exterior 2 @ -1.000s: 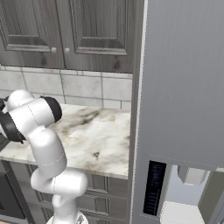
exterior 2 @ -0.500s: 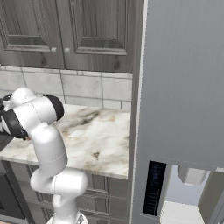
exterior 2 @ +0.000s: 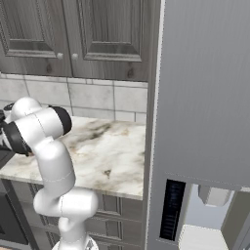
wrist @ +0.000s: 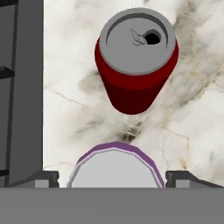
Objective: Four empty soda cans are scattered around the kitchen. Gather all the cans and cluster them next to the stove for recycling.
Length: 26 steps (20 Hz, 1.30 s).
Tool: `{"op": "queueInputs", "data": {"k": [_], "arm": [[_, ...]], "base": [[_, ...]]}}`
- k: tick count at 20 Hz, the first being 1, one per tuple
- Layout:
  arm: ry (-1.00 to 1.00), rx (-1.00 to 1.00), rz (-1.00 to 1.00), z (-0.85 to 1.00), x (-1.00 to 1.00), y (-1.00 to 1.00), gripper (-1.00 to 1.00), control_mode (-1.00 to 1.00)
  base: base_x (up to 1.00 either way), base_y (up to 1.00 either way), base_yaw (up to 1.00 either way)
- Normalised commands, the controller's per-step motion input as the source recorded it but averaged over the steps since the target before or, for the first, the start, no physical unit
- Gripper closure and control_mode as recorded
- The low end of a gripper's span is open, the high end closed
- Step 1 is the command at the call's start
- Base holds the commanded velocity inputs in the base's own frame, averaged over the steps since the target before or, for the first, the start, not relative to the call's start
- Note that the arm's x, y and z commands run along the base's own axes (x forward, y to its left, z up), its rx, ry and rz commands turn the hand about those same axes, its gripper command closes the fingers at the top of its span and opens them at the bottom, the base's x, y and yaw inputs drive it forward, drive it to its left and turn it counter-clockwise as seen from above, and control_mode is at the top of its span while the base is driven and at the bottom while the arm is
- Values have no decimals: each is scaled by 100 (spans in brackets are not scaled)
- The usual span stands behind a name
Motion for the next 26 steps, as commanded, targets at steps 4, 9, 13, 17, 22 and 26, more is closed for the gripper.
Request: {"op": "queueInputs", "data": {"k": [4,9,13,17,22,26], "arm": [[-3,3,-1,8,0,-18,-100,-100],[-5,3,-3,23,-3,-19,-100,-100],[-7,2,-3,30,-15,-12,-100,-100],[-6,2,-2,24,-24,-3,-100,-100],[-5,3,-1,20,-24,-1,-100,-100],[0,8,-2,13,-41,-13,-100,-100]], "base": [[0,0,0],[0,0,0],[0,0,0],[0,0,0],[0,0,0],[0,0,0]]}}
